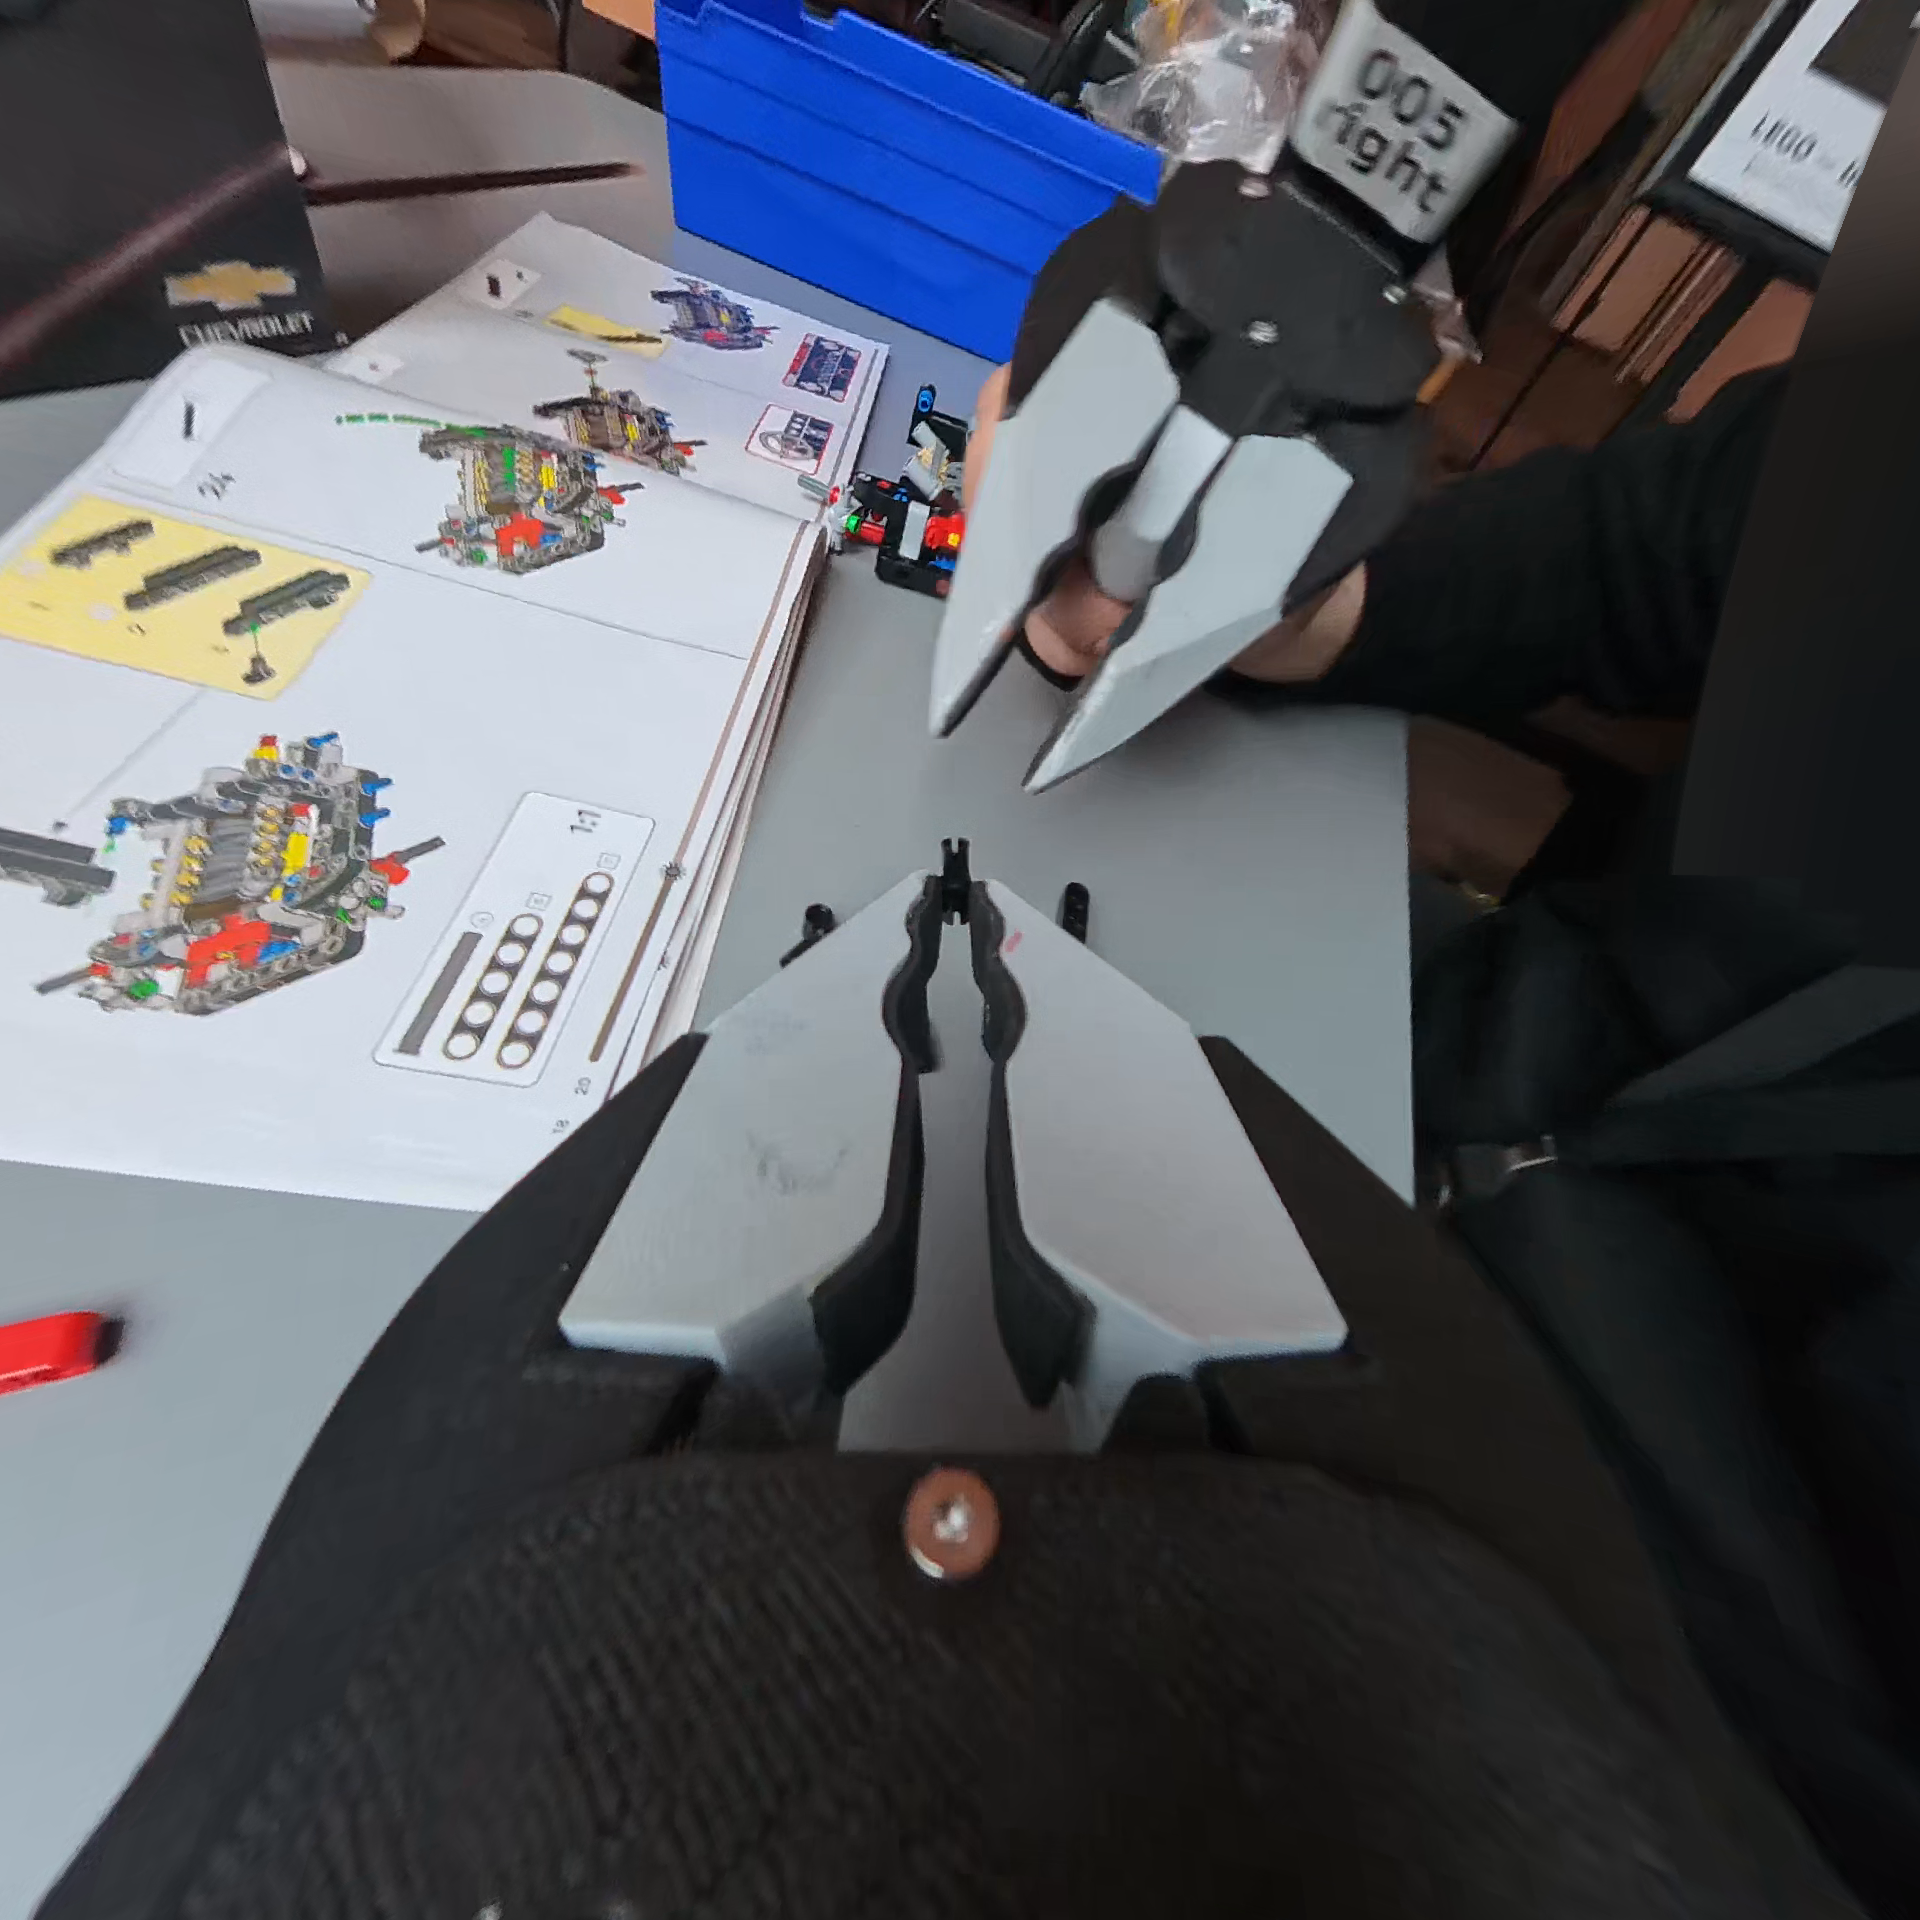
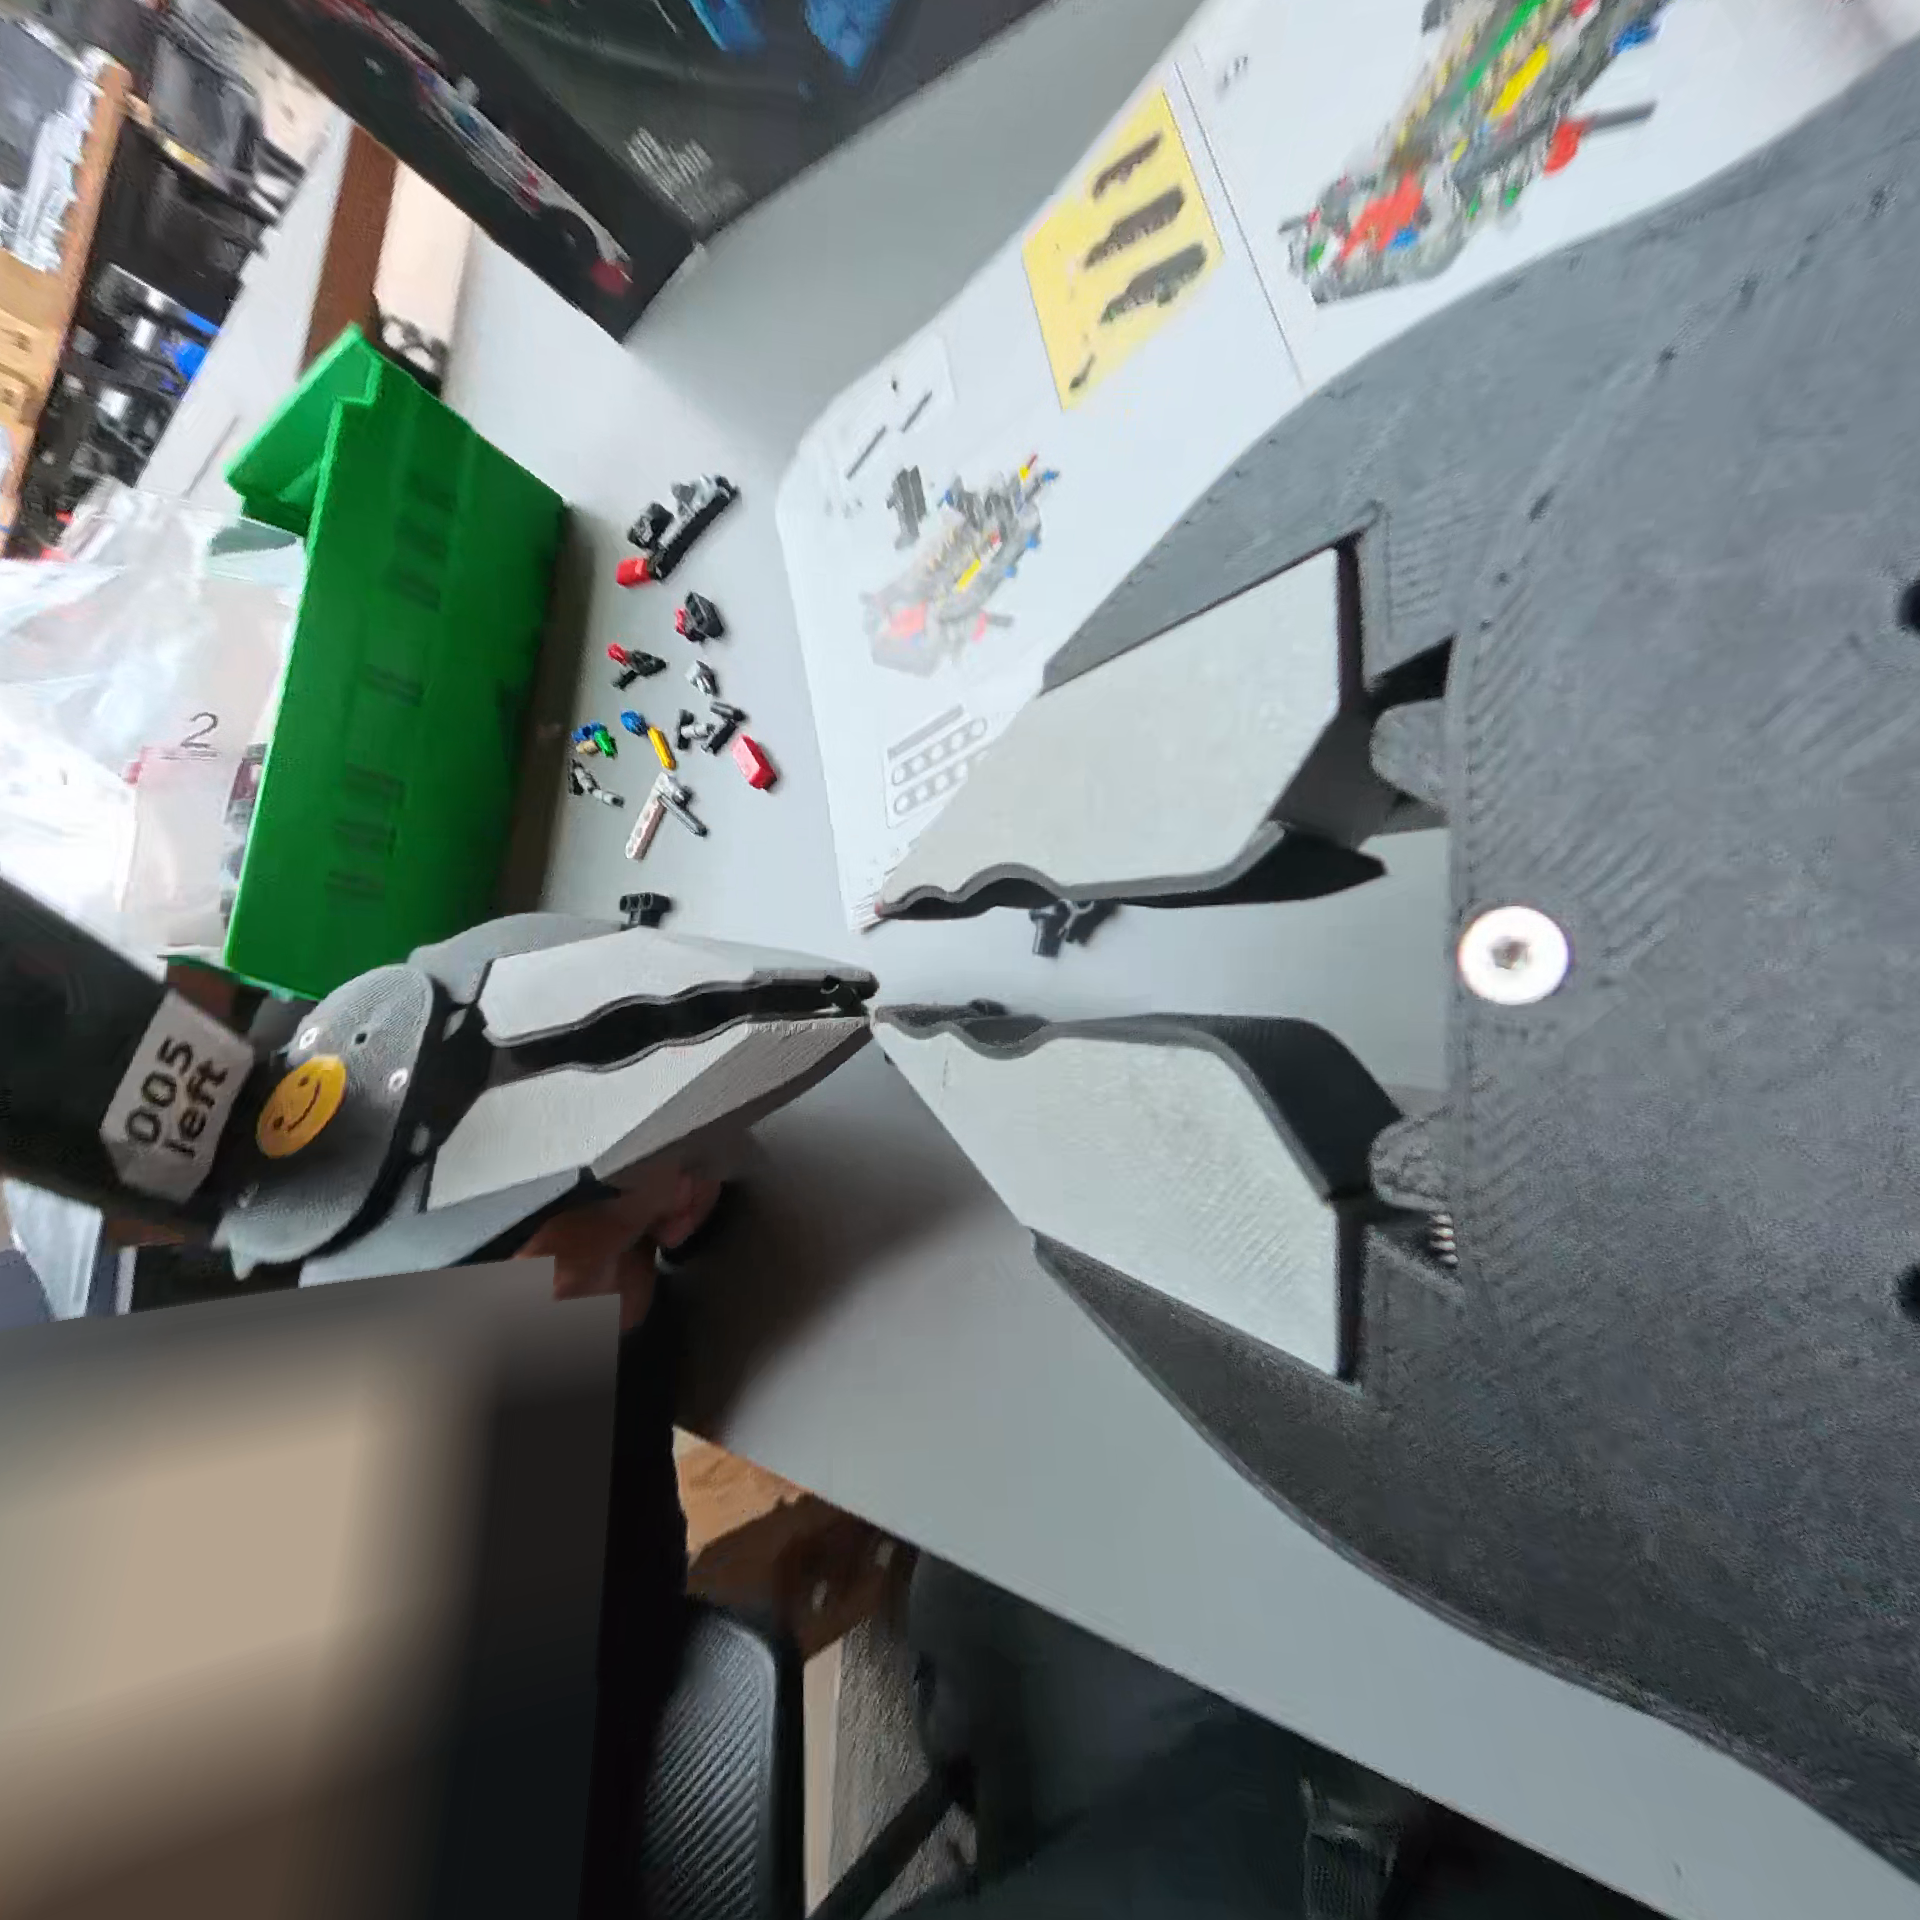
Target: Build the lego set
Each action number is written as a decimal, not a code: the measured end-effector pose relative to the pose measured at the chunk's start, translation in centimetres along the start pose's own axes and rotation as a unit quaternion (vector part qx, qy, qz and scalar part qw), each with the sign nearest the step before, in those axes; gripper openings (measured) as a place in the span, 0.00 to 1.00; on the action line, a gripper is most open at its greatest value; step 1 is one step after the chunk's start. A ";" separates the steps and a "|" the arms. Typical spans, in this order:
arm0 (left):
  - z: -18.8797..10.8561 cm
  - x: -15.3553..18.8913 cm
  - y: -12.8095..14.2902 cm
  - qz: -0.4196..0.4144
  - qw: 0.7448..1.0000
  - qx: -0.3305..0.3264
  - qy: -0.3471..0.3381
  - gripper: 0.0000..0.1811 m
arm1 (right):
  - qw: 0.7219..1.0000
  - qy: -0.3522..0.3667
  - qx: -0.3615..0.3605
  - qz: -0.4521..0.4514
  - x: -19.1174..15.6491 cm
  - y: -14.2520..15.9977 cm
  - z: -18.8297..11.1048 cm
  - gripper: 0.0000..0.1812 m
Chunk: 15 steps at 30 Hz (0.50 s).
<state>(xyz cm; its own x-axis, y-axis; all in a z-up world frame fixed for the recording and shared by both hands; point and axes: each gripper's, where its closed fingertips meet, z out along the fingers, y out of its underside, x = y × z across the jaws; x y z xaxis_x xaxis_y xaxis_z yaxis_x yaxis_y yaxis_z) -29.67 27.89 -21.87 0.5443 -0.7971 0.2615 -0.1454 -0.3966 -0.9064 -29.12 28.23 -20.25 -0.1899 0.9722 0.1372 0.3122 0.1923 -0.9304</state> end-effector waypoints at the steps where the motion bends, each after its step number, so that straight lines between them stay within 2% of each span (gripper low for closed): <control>1: 0.0 0.0 -0.2 0.019 1.000 0.006 -0.010 0.01 | 1.000 -0.009 -0.003 0.019 0.1 0.2 0.1 0.07; 4: -0.2 -0.4 -0.4 0.049 0.998 0.012 -0.042 0.01 | 0.999 -0.030 -0.013 0.041 -0.1 0.8 0.4 0.07; 10: 0.0 -0.2 -0.1 0.066 0.997 0.003 -0.045 0.01 | 0.999 -0.031 -0.013 0.040 -0.2 0.2 1.0 0.08; 15: 0.1 -0.1 -0.1 0.094 0.994 -0.001 -0.058 0.01 | 0.998 -0.043 -0.006 0.048 -0.4 -0.2 1.1 0.04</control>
<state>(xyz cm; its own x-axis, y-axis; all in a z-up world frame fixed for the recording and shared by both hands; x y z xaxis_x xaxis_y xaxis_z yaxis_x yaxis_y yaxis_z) -29.62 28.02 -21.87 0.5995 -0.7990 0.0476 -0.2548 -0.2468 -0.9350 -30.09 27.64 -20.49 -0.2368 0.9714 0.0176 0.3434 0.1006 -0.9338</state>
